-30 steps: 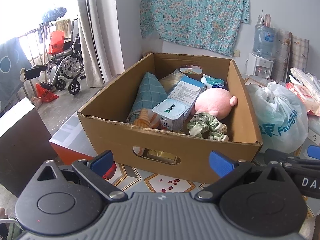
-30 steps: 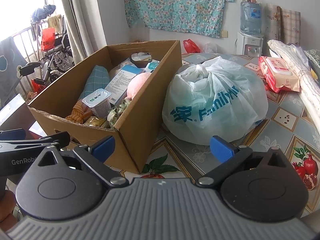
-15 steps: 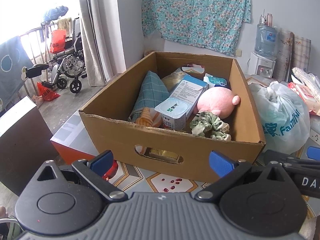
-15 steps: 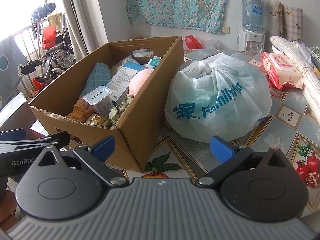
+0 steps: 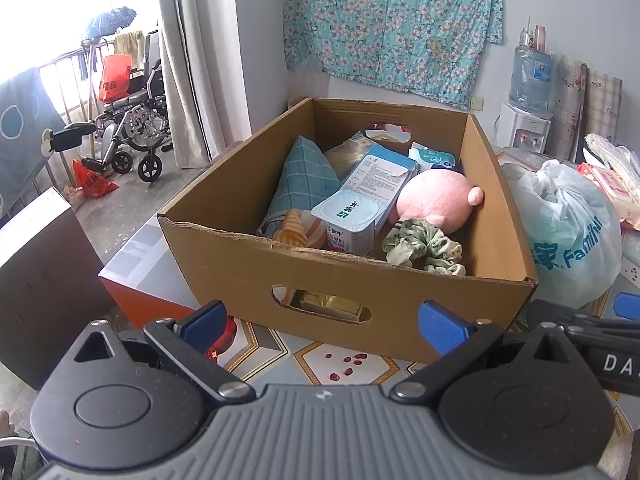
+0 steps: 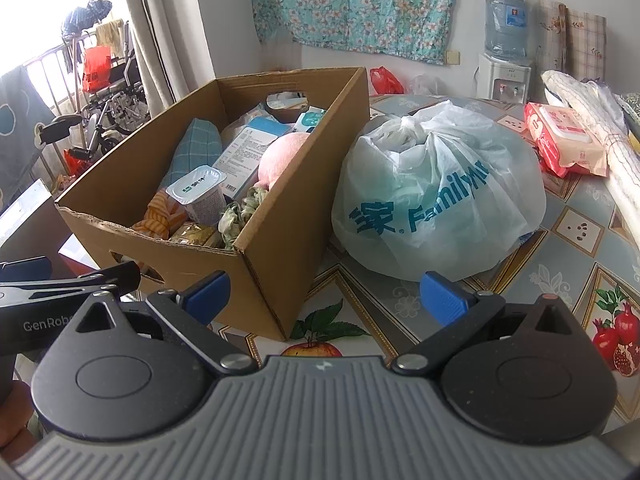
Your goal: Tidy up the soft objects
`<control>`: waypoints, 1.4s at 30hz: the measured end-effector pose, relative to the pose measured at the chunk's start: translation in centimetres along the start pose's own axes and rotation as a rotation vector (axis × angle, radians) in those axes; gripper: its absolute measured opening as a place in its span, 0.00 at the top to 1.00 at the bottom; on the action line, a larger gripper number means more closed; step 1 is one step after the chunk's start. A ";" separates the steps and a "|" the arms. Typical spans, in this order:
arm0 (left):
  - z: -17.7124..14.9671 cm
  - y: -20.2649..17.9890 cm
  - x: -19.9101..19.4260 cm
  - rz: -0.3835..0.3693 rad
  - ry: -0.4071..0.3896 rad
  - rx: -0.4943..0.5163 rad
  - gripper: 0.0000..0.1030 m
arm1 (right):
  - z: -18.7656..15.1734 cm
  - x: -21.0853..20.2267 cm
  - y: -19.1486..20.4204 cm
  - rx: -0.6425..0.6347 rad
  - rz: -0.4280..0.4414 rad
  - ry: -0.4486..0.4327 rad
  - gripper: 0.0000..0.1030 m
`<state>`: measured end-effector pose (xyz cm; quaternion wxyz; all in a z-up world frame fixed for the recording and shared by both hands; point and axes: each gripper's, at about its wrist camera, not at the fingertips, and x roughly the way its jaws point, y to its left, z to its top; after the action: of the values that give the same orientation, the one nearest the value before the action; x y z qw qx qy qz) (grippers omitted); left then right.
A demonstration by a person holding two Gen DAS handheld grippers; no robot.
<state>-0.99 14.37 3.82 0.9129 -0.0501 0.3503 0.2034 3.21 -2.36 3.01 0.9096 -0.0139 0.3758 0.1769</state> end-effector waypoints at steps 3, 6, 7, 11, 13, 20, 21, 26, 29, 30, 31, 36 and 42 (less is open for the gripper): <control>0.0 0.0 0.0 0.000 0.000 -0.001 0.00 | 0.0 0.1 0.0 0.000 0.000 0.000 0.01; 0.0 0.0 0.0 0.000 0.001 0.000 0.00 | 0.0 0.1 0.0 0.000 0.000 0.001 0.01; 0.0 0.0 0.0 0.000 0.001 0.000 0.00 | 0.0 0.1 0.0 0.000 0.000 0.001 0.01; 0.0 0.1 0.1 0.000 0.002 0.000 0.00 | 0.0 0.2 0.0 0.002 0.000 0.003 0.01; 0.0 0.1 0.1 0.000 0.001 0.000 0.00 | 0.0 0.2 0.0 0.002 -0.001 0.003 0.01; 0.1 0.1 0.0 0.000 0.002 -0.001 0.00 | 0.0 0.3 -0.1 0.003 0.000 0.004 0.01; 0.1 0.1 0.0 -0.001 0.002 -0.001 0.00 | 0.0 0.3 -0.1 0.004 0.001 0.004 0.01; 0.1 0.1 0.0 0.001 0.001 0.001 0.00 | 0.0 0.3 -0.1 0.004 0.001 0.004 0.01; 0.1 0.1 0.0 0.000 0.003 0.000 0.00 | 0.0 0.3 -0.1 0.006 0.001 0.005 0.01; 0.1 0.1 0.0 0.000 0.004 0.000 0.00 | -0.1 0.3 -0.2 0.007 0.002 0.006 0.01; 0.0 0.1 0.1 0.000 0.004 0.000 0.00 | -0.1 0.3 -0.2 0.007 0.002 0.007 0.01; 0.0 0.1 0.1 0.000 0.003 0.000 0.00 | -0.1 0.2 -0.3 0.009 0.002 0.007 0.01; 0.0 0.1 0.1 0.001 0.006 -0.001 0.00 | -0.1 0.3 -0.3 0.008 0.002 0.008 0.01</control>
<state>-0.97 14.49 3.71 0.9117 -0.0510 0.3532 0.2037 3.39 -2.55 2.72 0.9079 -0.0104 0.3802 0.1764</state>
